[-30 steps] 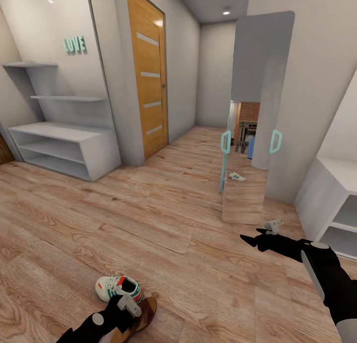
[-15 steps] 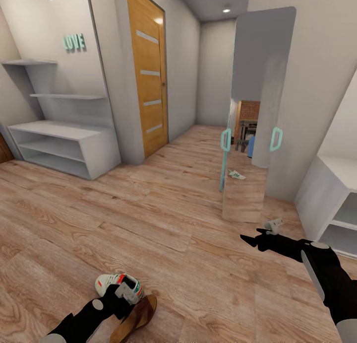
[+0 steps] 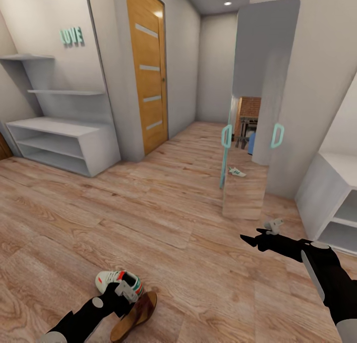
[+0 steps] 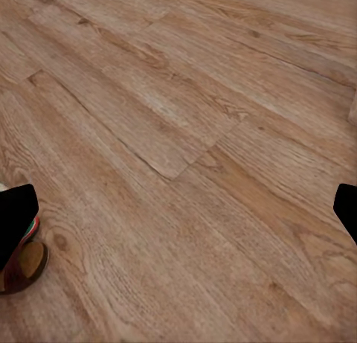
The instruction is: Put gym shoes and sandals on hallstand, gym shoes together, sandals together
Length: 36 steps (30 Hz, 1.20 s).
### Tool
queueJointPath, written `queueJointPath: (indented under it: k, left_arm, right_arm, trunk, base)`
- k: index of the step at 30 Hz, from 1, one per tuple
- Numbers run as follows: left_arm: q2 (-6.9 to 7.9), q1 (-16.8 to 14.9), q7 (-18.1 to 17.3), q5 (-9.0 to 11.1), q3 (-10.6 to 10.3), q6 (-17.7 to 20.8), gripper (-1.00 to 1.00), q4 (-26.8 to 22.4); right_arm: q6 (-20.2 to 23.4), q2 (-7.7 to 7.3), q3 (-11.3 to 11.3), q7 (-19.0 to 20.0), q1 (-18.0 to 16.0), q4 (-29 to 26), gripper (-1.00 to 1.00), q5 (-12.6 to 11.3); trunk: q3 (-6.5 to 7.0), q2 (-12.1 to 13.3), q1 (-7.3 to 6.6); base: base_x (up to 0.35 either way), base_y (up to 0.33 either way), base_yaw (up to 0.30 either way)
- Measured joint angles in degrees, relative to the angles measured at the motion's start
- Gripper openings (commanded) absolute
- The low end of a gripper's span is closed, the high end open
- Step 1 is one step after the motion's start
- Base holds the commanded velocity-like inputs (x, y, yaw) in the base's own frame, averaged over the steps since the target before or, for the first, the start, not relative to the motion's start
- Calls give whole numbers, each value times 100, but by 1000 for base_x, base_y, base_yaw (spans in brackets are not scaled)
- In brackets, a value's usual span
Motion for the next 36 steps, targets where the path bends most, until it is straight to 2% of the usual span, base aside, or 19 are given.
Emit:
queueJointPath:
  k: [8, 36]
  left_arm:
    - [-6, -26, 0, 0, -3, 0, 100, -1]
    - [45, -43, 12, -13, -3, 6, 100, -4]
  right_arm:
    - [0, 0, 0, 0, -1, 0, 100, 0]
    - [0, 0, -2, 0, -1, 0, 100, 0]
  trunk:
    - [-155, -319, 175]
    - [-1009, -358, 248]
  base:
    - [0, 0, 0]
    - [0, 0, 0]
